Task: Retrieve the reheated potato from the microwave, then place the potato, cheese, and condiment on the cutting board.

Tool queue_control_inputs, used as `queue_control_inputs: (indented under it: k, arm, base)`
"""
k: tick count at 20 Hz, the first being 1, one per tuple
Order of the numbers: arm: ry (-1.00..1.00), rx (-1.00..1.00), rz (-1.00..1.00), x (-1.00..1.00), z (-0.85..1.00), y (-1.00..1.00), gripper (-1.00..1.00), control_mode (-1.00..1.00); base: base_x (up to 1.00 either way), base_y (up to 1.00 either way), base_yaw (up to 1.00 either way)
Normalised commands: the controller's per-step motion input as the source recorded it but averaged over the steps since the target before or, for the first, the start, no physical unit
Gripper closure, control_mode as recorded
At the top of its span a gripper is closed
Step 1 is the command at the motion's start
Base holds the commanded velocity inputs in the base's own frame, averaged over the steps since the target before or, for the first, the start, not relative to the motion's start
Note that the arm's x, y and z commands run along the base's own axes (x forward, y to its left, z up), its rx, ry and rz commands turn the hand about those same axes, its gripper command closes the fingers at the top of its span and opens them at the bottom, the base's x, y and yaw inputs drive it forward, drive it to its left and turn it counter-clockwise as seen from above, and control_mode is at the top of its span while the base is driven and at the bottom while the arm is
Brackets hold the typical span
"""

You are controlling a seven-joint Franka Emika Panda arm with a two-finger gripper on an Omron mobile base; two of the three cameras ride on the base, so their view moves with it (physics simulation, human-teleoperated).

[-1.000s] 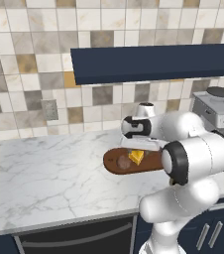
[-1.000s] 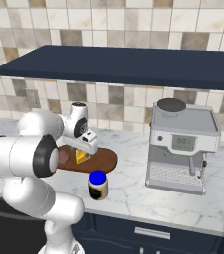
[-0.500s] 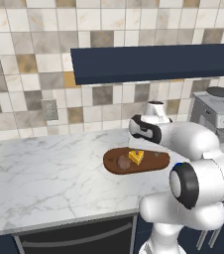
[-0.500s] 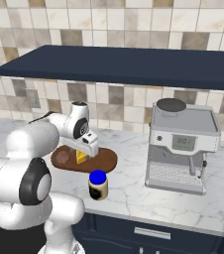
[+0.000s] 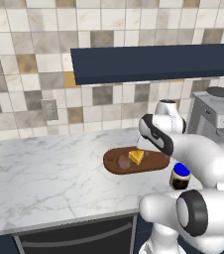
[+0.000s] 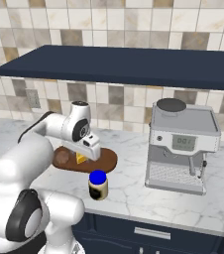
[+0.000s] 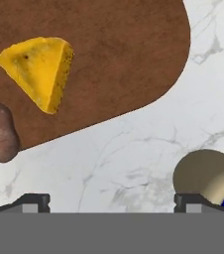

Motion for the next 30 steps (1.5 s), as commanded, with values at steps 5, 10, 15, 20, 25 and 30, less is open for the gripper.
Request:
queue_control_inputs:
  k: [5,10,15,20,25,30]
  arm:
    - [0.0,0.0,-0.04,-0.29,0.17,-0.21,-1.0,-1.0]
    - [0.0,0.0,-0.07,-0.21,0.18,-0.21,-1.0,-1.0]
    - [-0.04,-0.01,-0.04,-0.26,0.09,-0.29,-1.0,-1.0]
    - [-0.03,-0.04,-0.04,-0.22,0.03,-0.37,-1.0,-1.0]
    - [-0.02,-0.07,-0.03,-0.15,0.0,-0.22,-1.0,-1.0]
    - [0.0,-0.01,0.0,-0.09,-0.01,-0.12,-1.0,-1.0]
  base:
    - [0.0,0.0,0.0]
    - [0.0,0.0,0.0]
    - [0.0,0.0,0.0]
    - [0.0,0.0,0.0]
    - [0.0,0.0,0.0]
    - [0.0,0.0,0.0]
